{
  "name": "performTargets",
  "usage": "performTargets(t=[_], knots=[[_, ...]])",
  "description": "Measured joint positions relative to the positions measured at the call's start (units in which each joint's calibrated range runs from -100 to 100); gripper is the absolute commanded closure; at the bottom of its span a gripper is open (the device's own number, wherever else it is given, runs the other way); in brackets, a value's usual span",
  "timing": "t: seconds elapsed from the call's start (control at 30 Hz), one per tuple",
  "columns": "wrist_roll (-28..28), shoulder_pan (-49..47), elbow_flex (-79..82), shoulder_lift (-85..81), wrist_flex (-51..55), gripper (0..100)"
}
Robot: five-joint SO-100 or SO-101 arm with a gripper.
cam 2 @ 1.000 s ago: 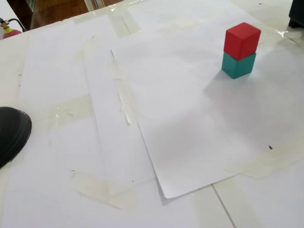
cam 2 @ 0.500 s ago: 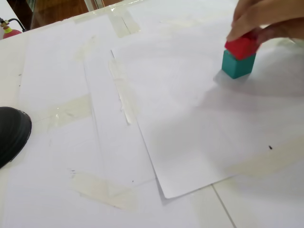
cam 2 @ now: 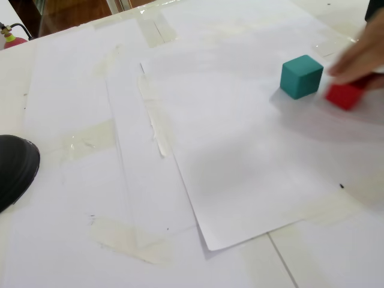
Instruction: Put the red cube on the top of the blue cube.
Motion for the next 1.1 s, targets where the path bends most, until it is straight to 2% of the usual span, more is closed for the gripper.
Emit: performTargets(t=[1.1], knots=[[0.1, 0.66, 0.0, 0.0, 1.46, 100]])
